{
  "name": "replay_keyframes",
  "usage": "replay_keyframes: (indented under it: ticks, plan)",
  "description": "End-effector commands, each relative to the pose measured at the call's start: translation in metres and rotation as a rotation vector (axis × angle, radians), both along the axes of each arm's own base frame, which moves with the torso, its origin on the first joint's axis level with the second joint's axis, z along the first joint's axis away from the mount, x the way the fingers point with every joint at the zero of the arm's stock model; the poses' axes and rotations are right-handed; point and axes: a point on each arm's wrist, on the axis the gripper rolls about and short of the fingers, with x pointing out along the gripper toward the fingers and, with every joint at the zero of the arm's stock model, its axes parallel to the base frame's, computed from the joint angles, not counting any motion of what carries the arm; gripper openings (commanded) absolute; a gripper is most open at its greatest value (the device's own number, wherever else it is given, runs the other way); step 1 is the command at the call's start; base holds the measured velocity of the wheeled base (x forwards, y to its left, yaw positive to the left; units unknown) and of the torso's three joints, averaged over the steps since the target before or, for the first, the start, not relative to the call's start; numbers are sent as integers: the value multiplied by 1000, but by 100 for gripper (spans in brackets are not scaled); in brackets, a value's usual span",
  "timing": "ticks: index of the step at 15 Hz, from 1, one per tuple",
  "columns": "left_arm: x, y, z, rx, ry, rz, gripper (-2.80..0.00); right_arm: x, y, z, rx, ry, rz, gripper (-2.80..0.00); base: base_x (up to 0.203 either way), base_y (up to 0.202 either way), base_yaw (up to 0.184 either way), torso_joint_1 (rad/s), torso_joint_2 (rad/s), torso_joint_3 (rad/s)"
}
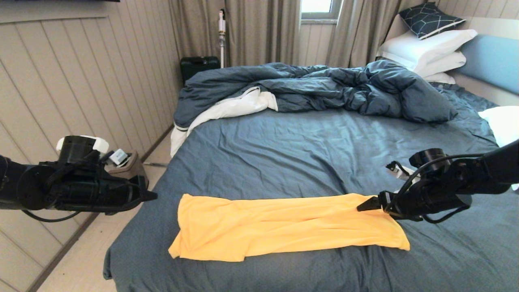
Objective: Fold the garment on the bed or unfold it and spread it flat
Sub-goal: Fold the yellow T-shirt
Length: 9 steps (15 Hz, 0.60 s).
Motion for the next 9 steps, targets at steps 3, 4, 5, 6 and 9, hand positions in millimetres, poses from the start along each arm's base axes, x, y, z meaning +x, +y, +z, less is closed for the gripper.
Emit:
replay_keyframes:
  ticks: [3,4,5,6,9]
  plan:
    - [1,0,-4,-12,13,-9,-280,1,-1,-6,4,18,-1,0,0,0,0,0,0,0]
    - [0,0,-5,-18,18,-14,-280,2,-1,-9,4,26,-1,0,0,0,0,0,0,0]
    - [0,-1,-5,-19,19,-15,-280,3,-1,-12,4,34,1,-280,0,0,0,0,0,0]
    - [0,-1,-5,-19,19,-15,-280,5,-1,-16,5,41,-1,-280,0,0,0,0,0,0]
    - [2,-1,-9,-20,30,-16,-280,9,-2,-19,7,47,-1,-280,0,0,0,0,0,0]
